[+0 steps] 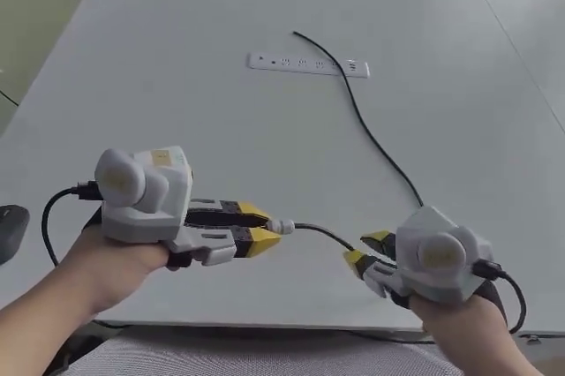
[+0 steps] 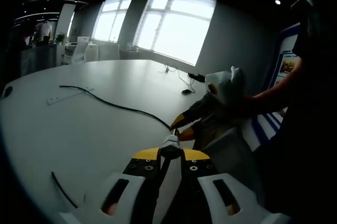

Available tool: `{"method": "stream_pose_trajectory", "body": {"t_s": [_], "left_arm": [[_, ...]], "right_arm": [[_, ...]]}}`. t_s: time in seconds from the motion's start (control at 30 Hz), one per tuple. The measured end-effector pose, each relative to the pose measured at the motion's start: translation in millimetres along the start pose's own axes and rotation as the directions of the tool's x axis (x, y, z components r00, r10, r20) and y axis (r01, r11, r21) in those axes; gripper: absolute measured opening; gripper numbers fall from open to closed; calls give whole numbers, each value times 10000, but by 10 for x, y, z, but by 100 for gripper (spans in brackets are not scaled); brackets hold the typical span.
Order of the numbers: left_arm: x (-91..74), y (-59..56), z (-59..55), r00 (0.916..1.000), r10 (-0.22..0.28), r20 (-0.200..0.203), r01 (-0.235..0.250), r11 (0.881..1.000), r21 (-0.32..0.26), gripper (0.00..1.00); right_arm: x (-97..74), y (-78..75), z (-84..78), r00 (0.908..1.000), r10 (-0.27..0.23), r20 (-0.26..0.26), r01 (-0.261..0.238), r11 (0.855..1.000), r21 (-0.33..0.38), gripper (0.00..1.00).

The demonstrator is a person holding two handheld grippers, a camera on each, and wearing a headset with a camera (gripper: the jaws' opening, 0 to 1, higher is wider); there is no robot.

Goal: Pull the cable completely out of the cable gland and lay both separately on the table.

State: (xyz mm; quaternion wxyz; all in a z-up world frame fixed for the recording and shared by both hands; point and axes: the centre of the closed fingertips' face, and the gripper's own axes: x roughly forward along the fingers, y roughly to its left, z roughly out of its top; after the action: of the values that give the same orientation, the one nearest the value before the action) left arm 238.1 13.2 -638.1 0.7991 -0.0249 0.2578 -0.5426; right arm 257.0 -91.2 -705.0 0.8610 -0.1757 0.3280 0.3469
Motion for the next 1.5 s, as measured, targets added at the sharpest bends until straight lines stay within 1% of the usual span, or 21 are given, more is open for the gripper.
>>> {"method": "stream_pose_trajectory", "body": {"t_s": [0.07,0.13,0.27,0.3,0.37,0.43,0.53,0.63,0.7,0.77,0.8,0.87,0.93,0.97,1.03,1.17,1.2,1.27,1.37,1.43,1.5], "left_arm": [[-1,-7,2,10000,-55,14,55,9999,-131,15],[4,-11,-21,9999,-48,-91,47,9999,-90,15],[18,-13,-56,9998,-69,-189,67,9999,-93,15],[18,-13,-56,9998,-72,-189,71,9999,-92,15],[22,-16,-55,9998,-82,-190,80,9999,-100,15],[25,-20,-52,9997,-106,-203,105,9999,-72,15],[28,-23,-50,9997,-140,-219,139,9999,-50,15],[33,-29,-49,9996,-167,-229,166,9999,-47,15],[40,-35,-59,9995,-177,-273,177,9998,-21,15],[44,-44,-59,9994,-195,-269,194,9998,-66,15],[45,-47,-56,9995,-192,-249,190,9998,-71,15],[42,-30,-55,9996,-129,-250,128,9999,-44,15],[41,-27,-63,9995,-135,-296,134,9999,-36,15],[42,-29,-62,9994,-151,-315,151,9999,-5,15],[46,-31,-58,9994,-155,-303,157,9999,62,15],[62,-34,-50,9995,-139,-268,144,9997,177,15],[74,-38,-54,9994,-149,-303,155,9997,200,15],[89,-38,-58,9993,-154,-340,162,9996,228,15],[99,-50,-49,9992,-191,-353,200,9995,246,15],[97,-39,-47,9992,-195,-355,204,9994,269,15],[86,-20,-39,9993,-195,-329,203,9995,235,15]], "right_arm": [[-49,37,97,10000,58,2,-57,9978,-664,19],[-91,134,273,9988,375,302,-327,9884,-1482,21],[-136,324,560,9943,960,468,-806,9620,-2608,22],[-137,346,588,9935,1027,493,-856,9587,-2712,22],[-136,443,691,9907,1264,505,-1035,9404,-3238,22],[-122,543,725,9866,1606,292,-1385,9182,-3712,21],[-84,614,735,9846,1747,16,-1554,8800,-4489,18],[-49,680,746,9839,1788,-28,-1580,8620,-4817,15],[-32,710,782,9842,1771,51,-1497,8467,-5106,10],[-7,717,774,9861,1658,-68,-1437,8324,-5353,7],[2,723,773,9864,1643,-76,-1423,8296,-5400,5],[6,741,756,9850,1716,-188,-1551,8323,-5322,1],[14,728,750,9860,1659,-159,-1490,8344,-5306,0],[17,727,743,9852,1706,-186,-1554,8408,-5186,0],[17,712,739,9846,1744,-142,-1598,8627,-4798,0],[18,680,729,9855,1691,-95,-1550,8781,-4526,0],[24,678,710,9845,1748,-116,-1627,8881,-4299,0],[25,662,700,9849,1729,-90,-1614,8981,-4091,0],[16,652,693,9848,1738,-33,-1617,9087,-3849,0],[22,606,663,9875,1575,-104,-1496,9134,-3784,0],[21,542,631,9893,1452,-122,-1408,9312,-3363,0]]}}
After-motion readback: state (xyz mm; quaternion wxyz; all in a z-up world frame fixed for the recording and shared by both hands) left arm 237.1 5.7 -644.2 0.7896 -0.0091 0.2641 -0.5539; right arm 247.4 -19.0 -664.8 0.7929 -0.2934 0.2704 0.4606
